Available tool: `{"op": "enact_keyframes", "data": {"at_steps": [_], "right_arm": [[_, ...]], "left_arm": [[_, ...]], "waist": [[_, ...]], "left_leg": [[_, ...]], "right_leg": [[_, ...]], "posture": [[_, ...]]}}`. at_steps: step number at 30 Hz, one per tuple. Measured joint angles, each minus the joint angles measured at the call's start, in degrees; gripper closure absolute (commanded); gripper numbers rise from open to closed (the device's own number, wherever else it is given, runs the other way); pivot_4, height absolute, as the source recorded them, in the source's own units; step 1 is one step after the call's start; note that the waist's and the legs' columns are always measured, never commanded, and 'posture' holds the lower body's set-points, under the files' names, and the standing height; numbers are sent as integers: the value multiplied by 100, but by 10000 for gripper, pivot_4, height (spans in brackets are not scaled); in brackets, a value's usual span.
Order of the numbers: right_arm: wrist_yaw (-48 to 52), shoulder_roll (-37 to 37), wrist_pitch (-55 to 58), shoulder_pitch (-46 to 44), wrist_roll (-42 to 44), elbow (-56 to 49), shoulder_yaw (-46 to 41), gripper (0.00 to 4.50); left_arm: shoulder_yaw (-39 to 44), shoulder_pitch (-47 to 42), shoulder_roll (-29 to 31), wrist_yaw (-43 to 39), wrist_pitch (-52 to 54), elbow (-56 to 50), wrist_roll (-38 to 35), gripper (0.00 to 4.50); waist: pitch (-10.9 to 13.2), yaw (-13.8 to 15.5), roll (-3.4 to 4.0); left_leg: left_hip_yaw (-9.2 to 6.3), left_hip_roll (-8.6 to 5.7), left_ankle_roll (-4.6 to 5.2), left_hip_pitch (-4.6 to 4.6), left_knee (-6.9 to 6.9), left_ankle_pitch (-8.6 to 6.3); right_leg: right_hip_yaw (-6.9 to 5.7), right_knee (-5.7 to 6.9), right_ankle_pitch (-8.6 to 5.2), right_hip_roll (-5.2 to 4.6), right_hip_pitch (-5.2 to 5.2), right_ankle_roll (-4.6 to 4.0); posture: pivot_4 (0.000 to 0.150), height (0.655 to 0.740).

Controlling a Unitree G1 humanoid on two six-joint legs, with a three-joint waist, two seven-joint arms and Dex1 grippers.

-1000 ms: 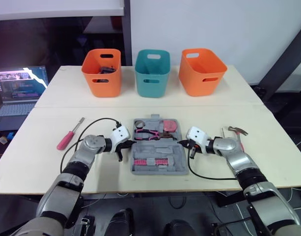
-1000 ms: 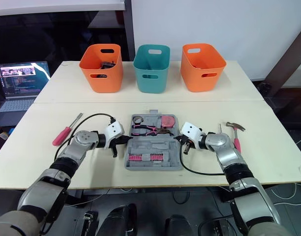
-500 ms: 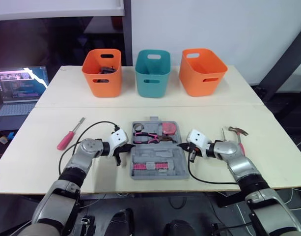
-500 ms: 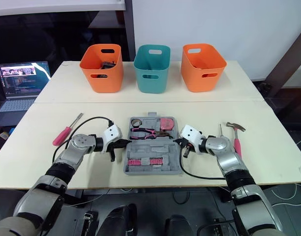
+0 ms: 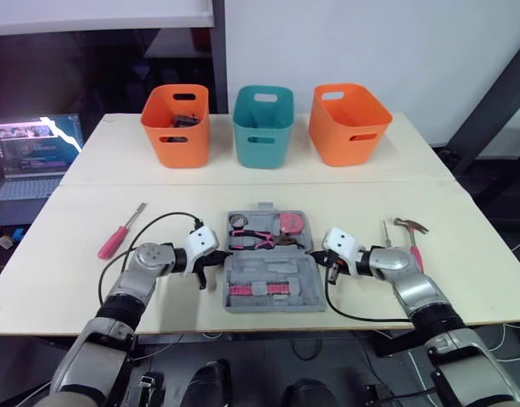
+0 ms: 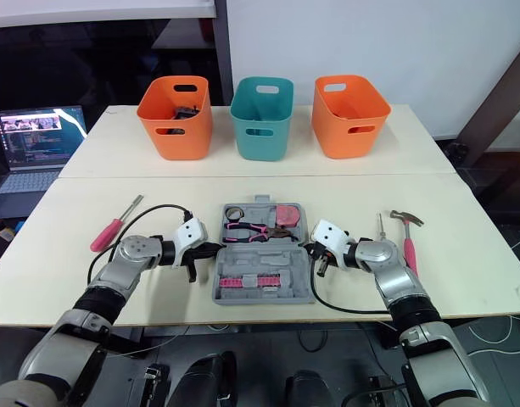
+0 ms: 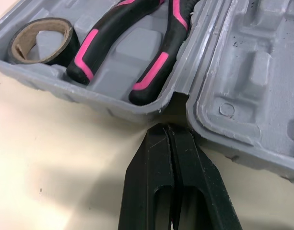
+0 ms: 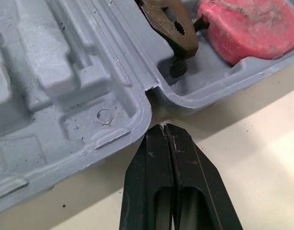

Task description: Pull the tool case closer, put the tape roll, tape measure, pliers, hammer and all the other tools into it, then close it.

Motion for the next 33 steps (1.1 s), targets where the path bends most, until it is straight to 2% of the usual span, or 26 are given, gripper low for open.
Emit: {"op": "enact_keyframes", "data": {"at_steps": [23, 27, 31, 33], "right_arm": [[-9, -36, -76, -110, -18, 188, -8, 44492], [-89, -258, 323, 141, 3, -295, -86, 44492], [-199, -783, 877, 691, 88, -1010, -501, 44492], [-265, -1013, 1103, 1075, 159, -1571, -767, 39145]], "left_arm": [[-3, -90, -186, 16, 85, 88, 10, 45000], [45, -72, -63, 52, 100, 63, -31, 45000], [525, 117, 462, 129, 266, 21, -284, 45000], [765, 245, 710, 120, 333, -107, -445, 39458]], "waist": [[0, 33, 0], [0, 25, 0], [1, 8, 1], [1, 9, 2]], "left_leg": [[0, -4, 0, -1, 2, 0], [-1, -3, 0, -2, 0, 0], [-1, 1, 0, -2, -5, -1], [-1, 1, -1, -3, -8, -2]], "right_leg": [[-1, 0, 0, -4, 2, 0], [0, 0, 0, -5, 0, 0], [0, -1, 0, -6, -6, 0], [0, -1, 0, -8, -6, -1]], "posture": [[1500, 7400], [1500, 7400], [1500, 7400], [1500, 7400]]}}
